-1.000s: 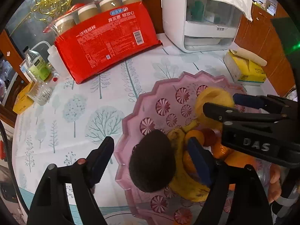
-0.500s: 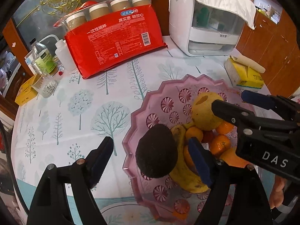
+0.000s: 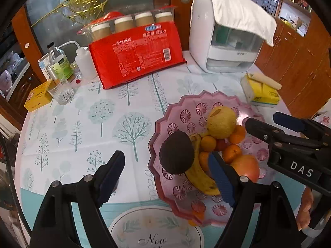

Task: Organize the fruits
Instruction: 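Withdraw both grippers and move them toward the red lychee and small orange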

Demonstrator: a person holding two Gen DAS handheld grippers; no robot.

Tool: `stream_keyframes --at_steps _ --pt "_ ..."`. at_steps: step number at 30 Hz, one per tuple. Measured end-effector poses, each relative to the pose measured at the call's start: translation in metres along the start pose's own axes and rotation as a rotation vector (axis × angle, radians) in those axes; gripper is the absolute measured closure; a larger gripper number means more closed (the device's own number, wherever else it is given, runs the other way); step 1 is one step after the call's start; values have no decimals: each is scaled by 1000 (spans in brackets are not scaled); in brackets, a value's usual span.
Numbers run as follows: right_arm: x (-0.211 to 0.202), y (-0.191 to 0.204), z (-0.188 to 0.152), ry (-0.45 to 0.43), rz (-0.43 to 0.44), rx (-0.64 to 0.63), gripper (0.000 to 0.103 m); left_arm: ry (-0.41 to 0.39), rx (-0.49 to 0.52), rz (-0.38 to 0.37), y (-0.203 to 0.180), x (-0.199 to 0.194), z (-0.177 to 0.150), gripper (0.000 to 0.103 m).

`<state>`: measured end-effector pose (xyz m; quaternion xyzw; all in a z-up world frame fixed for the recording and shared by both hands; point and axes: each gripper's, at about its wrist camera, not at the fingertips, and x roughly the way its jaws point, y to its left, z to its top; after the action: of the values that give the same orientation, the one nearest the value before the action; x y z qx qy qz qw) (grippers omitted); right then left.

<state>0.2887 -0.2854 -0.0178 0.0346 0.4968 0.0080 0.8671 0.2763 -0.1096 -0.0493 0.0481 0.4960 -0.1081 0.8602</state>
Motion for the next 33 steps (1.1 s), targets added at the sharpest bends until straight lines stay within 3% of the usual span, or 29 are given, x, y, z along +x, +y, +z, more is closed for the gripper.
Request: stream_keyframes --at_steps 14,19,27,33 --pt "-120 26 -16 -151 -69 -26 32 -66 102 19 7 -99 -8 20" --pt "-156 41 -25 -202 -84 -25 32 -111 148 33 18 -133 -11 15" --pt "-190 71 -39 -261 -101 -7 32 -173 204 42 49 -171 -18 13" --pt "-191 99 -56 -268 -128 -8 32 -198 219 49 76 -180 -27 10"
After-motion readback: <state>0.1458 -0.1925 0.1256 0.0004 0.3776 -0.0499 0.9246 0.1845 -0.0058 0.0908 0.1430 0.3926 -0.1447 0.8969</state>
